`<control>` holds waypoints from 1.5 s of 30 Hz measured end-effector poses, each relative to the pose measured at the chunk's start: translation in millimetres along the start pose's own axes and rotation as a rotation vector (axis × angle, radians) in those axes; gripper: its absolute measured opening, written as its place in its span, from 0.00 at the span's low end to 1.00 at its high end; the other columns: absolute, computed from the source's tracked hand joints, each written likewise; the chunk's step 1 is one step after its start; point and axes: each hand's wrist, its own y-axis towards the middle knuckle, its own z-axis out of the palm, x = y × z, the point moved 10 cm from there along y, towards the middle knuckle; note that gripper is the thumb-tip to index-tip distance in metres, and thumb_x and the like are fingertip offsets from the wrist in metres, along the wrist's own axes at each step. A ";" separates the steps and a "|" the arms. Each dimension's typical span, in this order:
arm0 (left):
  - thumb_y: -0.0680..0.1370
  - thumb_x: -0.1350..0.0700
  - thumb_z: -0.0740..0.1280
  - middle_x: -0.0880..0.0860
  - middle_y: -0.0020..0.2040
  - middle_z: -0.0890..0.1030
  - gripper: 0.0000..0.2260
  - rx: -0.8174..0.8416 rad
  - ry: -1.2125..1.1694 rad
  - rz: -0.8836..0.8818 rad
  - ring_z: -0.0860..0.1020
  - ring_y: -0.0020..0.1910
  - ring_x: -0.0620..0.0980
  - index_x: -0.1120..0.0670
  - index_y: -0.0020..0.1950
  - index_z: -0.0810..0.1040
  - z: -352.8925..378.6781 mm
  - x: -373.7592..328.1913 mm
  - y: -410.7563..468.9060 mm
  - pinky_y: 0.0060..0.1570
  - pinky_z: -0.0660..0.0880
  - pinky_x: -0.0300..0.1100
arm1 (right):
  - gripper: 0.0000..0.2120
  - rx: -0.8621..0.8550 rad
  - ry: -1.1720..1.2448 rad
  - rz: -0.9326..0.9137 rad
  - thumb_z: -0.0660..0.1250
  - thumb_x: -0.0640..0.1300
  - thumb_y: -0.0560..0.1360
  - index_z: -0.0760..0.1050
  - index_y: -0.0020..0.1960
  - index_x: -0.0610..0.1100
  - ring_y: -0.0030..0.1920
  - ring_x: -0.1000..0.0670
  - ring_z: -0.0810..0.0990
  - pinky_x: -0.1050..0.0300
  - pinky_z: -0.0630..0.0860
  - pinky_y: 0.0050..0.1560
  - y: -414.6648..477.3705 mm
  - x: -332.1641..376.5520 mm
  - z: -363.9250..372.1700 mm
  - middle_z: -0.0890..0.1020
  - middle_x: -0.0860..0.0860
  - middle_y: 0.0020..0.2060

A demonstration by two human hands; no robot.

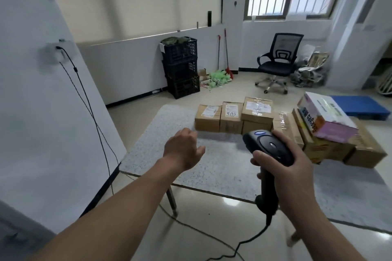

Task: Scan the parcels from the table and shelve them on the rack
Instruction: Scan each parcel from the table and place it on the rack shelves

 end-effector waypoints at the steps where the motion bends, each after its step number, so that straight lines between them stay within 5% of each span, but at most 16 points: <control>1: 0.80 0.43 0.63 0.53 0.64 0.77 0.21 0.003 -0.008 0.002 0.76 0.58 0.52 0.54 0.67 0.75 4.0 -1.3 12.0 0.51 0.75 0.44 | 0.35 -0.006 0.002 0.004 0.78 0.50 0.61 0.76 0.67 0.56 0.49 0.41 0.86 0.53 0.83 0.37 11.1 -2.5 -1.7 0.82 0.49 0.58; 10: 0.81 0.40 0.62 0.53 0.63 0.76 0.21 0.077 -0.096 -0.031 0.76 0.56 0.52 0.53 0.67 0.74 69.9 19.2 149.8 0.50 0.77 0.47 | 0.33 -0.064 -0.030 -0.021 0.78 0.49 0.60 0.78 0.66 0.55 0.49 0.40 0.86 0.53 0.82 0.35 125.2 -34.5 10.7 0.83 0.50 0.57; 16: 0.80 0.39 0.62 0.53 0.65 0.75 0.26 0.184 -0.112 -0.080 0.76 0.60 0.54 0.53 0.72 0.71 127.5 53.3 255.2 0.55 0.77 0.50 | 0.28 -0.093 -0.090 0.048 0.81 0.47 0.64 0.78 0.61 0.61 0.51 0.43 0.86 0.46 0.85 0.44 215.4 -76.5 46.1 0.83 0.58 0.52; 21: 0.79 0.38 0.64 0.54 0.65 0.74 0.28 0.267 -0.126 -0.154 0.76 0.59 0.55 0.54 0.73 0.69 177.1 83.7 323.2 0.52 0.77 0.48 | 0.27 -0.102 -0.082 0.143 0.79 0.37 0.68 0.78 0.59 0.61 0.47 0.41 0.86 0.53 0.83 0.37 272.8 -122.3 69.8 0.84 0.51 0.51; 25: 0.77 0.38 0.67 0.54 0.65 0.72 0.30 0.325 -0.141 -0.210 0.76 0.60 0.54 0.53 0.73 0.68 218.6 97.8 358.1 0.48 0.74 0.45 | 0.27 -0.121 -0.093 0.212 0.81 0.45 0.60 0.79 0.54 0.64 0.48 0.43 0.86 0.47 0.84 0.41 307.0 -158.9 81.8 0.85 0.58 0.49; 30: 0.70 0.39 0.77 0.53 0.72 0.67 0.38 0.370 -0.128 -0.154 0.69 0.68 0.55 0.51 0.74 0.67 260.4 97.6 396.9 0.61 0.76 0.54 | 0.32 -0.089 -0.103 0.265 0.79 0.50 0.56 0.78 0.60 0.58 0.48 0.48 0.85 0.46 0.84 0.46 340.3 -190.3 93.2 0.84 0.61 0.48; 34: 0.71 0.37 0.75 0.55 0.76 0.63 0.39 0.429 -0.083 -0.117 0.63 0.74 0.58 0.51 0.76 0.64 287.2 97.8 429.4 0.67 0.72 0.56 | 0.37 -0.099 -0.128 0.295 0.79 0.49 0.57 0.77 0.66 0.53 0.49 0.52 0.85 0.44 0.84 0.51 358.8 -207.3 96.7 0.84 0.63 0.49; 38: 0.71 0.41 0.77 0.54 0.79 0.58 0.41 0.506 -0.077 -0.079 0.59 0.76 0.59 0.51 0.77 0.63 312.0 98.1 452.9 0.72 0.66 0.59 | 0.39 -0.104 -0.137 0.321 0.79 0.49 0.55 0.77 0.67 0.50 0.48 0.54 0.85 0.52 0.82 0.47 368.5 -222.0 96.7 0.85 0.62 0.48; 45: 0.62 0.47 0.84 0.51 0.83 0.45 0.58 0.656 -0.156 -0.080 0.52 0.80 0.62 0.46 0.82 0.50 338.5 112.8 485.2 0.76 0.59 0.62 | 0.40 -0.124 -0.117 0.386 0.80 0.48 0.55 0.76 0.67 0.52 0.46 0.54 0.86 0.60 0.81 0.37 371.5 -243.9 95.3 0.84 0.63 0.47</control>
